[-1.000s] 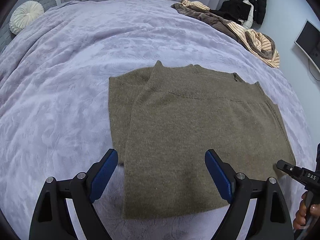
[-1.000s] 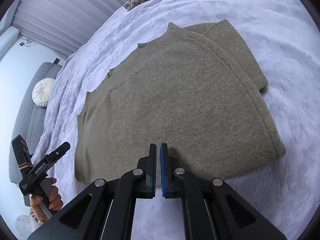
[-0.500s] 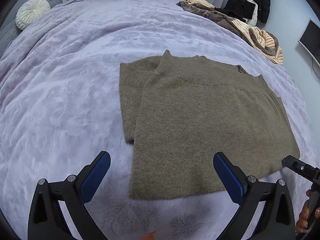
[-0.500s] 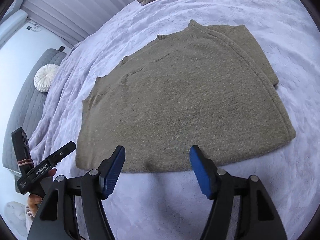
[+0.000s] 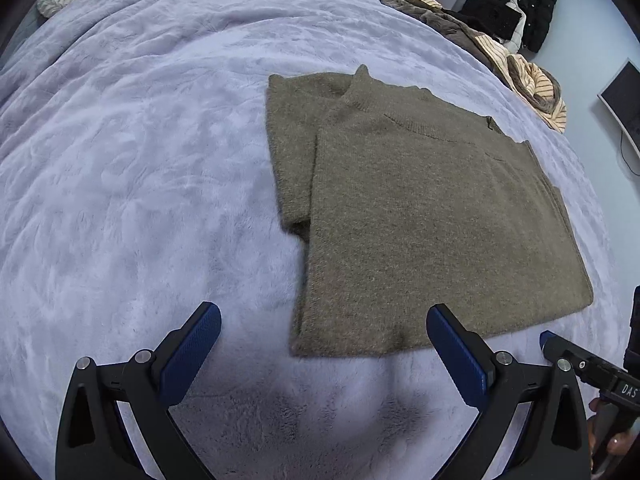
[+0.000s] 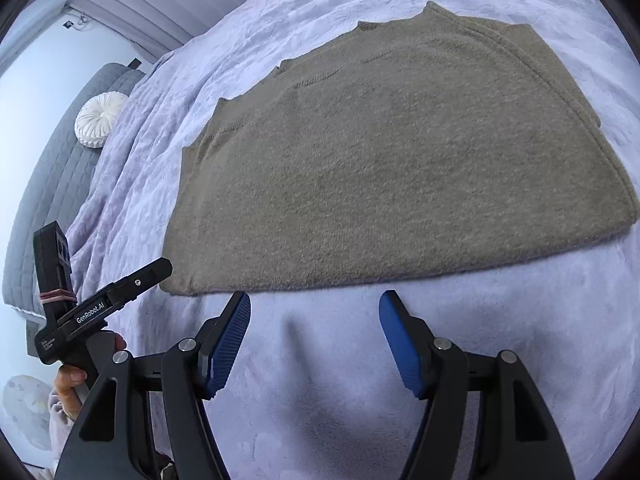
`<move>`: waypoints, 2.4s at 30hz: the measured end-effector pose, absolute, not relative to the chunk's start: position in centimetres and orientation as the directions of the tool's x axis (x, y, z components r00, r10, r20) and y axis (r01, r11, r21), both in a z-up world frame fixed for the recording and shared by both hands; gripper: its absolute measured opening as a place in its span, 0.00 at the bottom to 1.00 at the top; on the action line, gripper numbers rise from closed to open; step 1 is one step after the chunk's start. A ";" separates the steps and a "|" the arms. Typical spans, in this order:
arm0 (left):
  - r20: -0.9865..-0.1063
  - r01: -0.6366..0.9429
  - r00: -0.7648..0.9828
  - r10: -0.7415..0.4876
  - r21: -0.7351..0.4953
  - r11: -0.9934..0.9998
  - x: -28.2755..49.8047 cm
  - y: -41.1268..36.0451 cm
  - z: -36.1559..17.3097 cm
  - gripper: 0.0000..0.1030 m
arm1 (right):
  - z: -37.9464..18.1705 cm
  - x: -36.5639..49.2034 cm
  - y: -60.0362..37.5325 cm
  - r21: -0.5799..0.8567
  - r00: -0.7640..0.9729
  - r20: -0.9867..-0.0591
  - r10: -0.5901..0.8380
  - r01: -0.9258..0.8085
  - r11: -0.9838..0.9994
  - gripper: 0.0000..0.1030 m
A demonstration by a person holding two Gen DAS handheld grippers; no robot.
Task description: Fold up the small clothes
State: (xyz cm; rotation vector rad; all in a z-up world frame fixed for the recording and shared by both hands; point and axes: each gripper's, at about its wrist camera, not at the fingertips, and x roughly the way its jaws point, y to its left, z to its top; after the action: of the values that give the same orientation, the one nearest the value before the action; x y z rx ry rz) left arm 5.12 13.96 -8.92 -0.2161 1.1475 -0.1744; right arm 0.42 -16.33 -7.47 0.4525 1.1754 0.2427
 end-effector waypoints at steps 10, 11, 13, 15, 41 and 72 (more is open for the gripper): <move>-0.833 -0.072 0.420 -0.360 -0.426 0.902 4.7 18.2 -10.0 1.00 | -9.0 1.2 -11.9 0.671 0.332 -0.702 0.630 0.011 0.742 0.68; -0.830 -0.080 0.418 -0.370 -0.439 0.895 4.8 18.4 -10.1 1.00 | -9.2 1.5 -11.4 0.691 0.332 -0.685 0.648 0.014 0.723 0.68; -0.821 -0.085 0.415 -0.392 -0.464 0.882 4.9 18.7 -10.3 1.00 | -10.1 2.2 -10.6 0.726 0.335 -0.657 0.675 0.040 0.687 0.68; -0.811 -0.081 0.417 -0.410 -0.482 0.872 5.0 19.0 -10.4 1.00 | -11.3 2.9 -10.0 0.769 0.341 -0.621 0.706 0.087 0.634 0.68; -0.547 -0.019 0.288 -0.786 -0.824 0.567 18.1 14.1 -11.6 1.00 | -7.9 8.0 -9.2 0.863 0.422 -0.457 0.783 -0.002 0.505 0.08; -0.793 0.459 0.300 -0.530 -0.366 0.809 18.1 -12.3 0.4 0.26 | -12.9 10.5 -22.4 0.702 0.471 -0.655 0.590 0.091 0.707 0.00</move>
State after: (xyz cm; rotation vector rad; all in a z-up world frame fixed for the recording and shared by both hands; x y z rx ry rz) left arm 18.13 -12.32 0.42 -0.0743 1.0827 -0.6572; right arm 10.52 -22.36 -12.90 0.7515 1.0550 0.3440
